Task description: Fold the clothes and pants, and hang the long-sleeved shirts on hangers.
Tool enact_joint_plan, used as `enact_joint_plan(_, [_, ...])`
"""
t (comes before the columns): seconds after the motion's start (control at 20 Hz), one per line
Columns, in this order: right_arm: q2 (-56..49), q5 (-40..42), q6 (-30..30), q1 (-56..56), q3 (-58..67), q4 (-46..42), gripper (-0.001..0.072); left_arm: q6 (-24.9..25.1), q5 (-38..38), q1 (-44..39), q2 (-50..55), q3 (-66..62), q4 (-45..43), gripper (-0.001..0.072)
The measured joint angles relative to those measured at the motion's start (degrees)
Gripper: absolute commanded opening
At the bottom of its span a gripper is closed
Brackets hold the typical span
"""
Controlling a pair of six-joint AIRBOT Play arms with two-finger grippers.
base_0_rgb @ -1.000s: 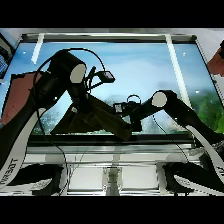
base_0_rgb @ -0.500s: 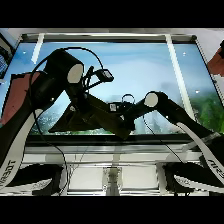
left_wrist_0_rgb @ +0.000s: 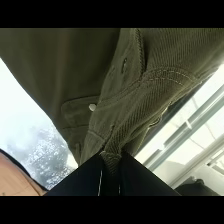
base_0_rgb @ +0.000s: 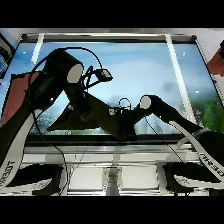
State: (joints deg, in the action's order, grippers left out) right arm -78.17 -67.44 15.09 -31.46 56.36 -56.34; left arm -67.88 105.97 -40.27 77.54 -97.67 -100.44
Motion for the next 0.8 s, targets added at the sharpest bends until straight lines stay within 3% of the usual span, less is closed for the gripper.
enact_joint_plan(0.1, [-0.1,-0.1,1.0,0.0,-1.0,0.5,0.0326,0.2,0.0,0.0,0.0,0.0,-0.3,0.0079])
enact_joint_plan(0.2, [-0.2,-0.2,2.1,0.0,-1.5,0.9,0.0095,0.2,0.0,0.0,0.0,0.0,-0.5,0.0079])
enact_joint_plan(0.25, [-0.2,-0.3,2.5,0.0,-1.7,1.0,0.0017,0.2,0.0,0.0,0.0,0.0,-0.5,0.0079])
enact_joint_plan(0.55, [0.8,-0.5,10.1,1.4,-1.8,0.2,0.0014,0.2,-0.5,1.4,-0.9,0.0,-1.0,0.0079])
enact_joint_plan(0.8, [10.2,-0.3,19.3,8.7,2.6,-5.1,0.0012,0.2,-8.4,6.1,-6.6,0.0,-0.8,0.0079])
